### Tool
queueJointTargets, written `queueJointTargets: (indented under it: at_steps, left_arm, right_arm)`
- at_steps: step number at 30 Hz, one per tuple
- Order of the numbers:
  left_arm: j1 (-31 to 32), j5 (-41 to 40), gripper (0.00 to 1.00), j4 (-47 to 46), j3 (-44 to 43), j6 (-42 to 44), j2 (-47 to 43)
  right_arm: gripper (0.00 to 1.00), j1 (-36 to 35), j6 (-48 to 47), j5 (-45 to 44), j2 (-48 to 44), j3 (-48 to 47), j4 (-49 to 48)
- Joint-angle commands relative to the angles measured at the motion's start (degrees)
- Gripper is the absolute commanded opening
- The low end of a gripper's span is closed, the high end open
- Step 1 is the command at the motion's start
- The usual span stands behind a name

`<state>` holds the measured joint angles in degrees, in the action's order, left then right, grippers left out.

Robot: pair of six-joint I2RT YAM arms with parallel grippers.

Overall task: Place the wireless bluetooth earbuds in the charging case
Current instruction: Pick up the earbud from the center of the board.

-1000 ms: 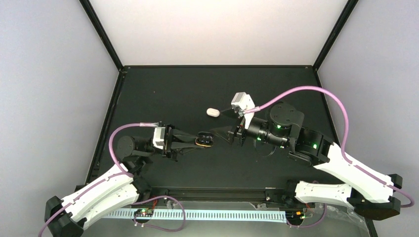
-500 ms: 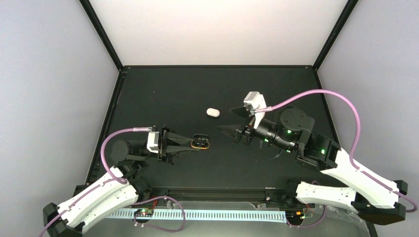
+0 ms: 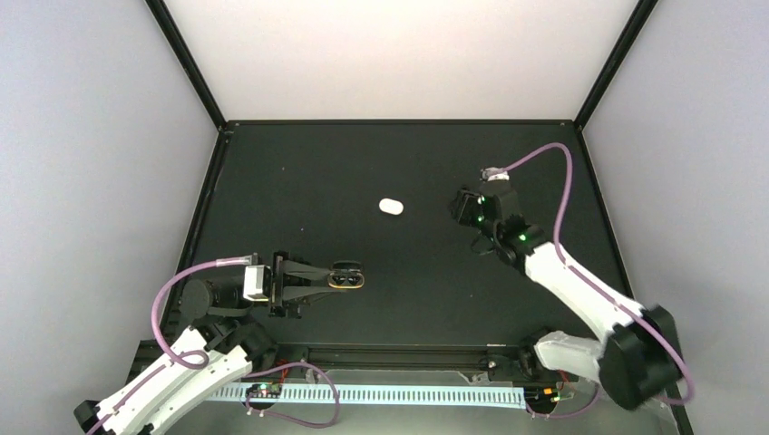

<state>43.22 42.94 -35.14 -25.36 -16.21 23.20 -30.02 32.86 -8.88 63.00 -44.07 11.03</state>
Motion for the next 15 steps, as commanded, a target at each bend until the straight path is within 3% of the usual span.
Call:
queueJointTargets:
  at_steps: [1, 6, 15]
  left_arm:
    - [0.28, -1.19, 0.02, 3.77, 1.19, 3.17, -2.91]
    - [0.3, -1.15, 0.01, 6.74, 1.72, 6.78, -4.25]
    - [0.3, -1.96, 0.02, 9.48, 2.8, 9.88, -4.66]
  right_arm:
    - [0.62, 7.31, 6.92, -0.6, 11.7, -2.78, -9.94]
    - [0.61, 11.82, 1.73, 0.56, 28.82, -14.35, -6.92]
    - [0.63, 15.52, -1.6, 9.04, 43.49, -26.89, -4.09]
